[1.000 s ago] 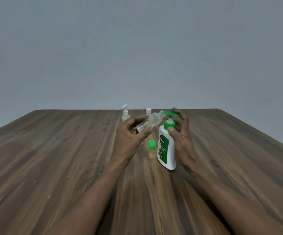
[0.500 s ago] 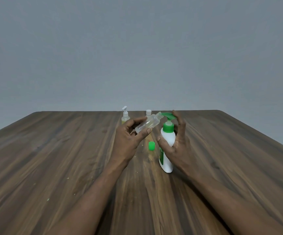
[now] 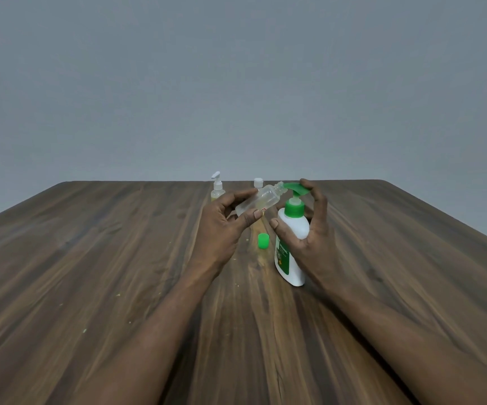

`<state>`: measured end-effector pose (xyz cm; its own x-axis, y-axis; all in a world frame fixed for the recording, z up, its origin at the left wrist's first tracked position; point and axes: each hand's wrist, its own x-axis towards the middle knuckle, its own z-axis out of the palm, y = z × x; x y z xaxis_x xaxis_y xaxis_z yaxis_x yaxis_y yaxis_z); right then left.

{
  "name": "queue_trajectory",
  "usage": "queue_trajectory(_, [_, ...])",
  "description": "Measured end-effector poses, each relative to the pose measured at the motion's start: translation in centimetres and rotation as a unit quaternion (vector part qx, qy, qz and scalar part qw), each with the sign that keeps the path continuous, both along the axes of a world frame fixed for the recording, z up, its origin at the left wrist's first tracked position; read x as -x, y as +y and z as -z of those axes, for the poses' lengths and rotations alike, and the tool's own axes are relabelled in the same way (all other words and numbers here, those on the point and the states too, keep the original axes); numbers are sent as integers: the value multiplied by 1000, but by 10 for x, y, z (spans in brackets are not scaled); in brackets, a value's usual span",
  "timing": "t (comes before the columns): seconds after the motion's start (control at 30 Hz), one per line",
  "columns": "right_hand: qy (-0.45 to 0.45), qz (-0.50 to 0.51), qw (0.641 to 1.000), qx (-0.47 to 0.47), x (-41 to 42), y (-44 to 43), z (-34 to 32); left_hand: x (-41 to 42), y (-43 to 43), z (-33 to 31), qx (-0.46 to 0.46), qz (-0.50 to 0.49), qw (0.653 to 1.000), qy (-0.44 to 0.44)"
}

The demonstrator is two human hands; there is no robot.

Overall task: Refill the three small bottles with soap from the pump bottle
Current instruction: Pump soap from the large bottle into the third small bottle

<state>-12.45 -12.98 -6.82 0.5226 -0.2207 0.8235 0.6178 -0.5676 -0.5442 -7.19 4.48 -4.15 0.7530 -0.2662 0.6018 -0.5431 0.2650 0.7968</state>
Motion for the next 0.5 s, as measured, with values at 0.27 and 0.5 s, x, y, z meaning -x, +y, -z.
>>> queue_trajectory(0.27, [1,24,1000,3,0,1,0,0,1,0,-2,-2,1000,0])
queue_trajectory(0.5, [1,6,1000,27,-1,-3,-2,2,1,-2,1,-6,1000,2])
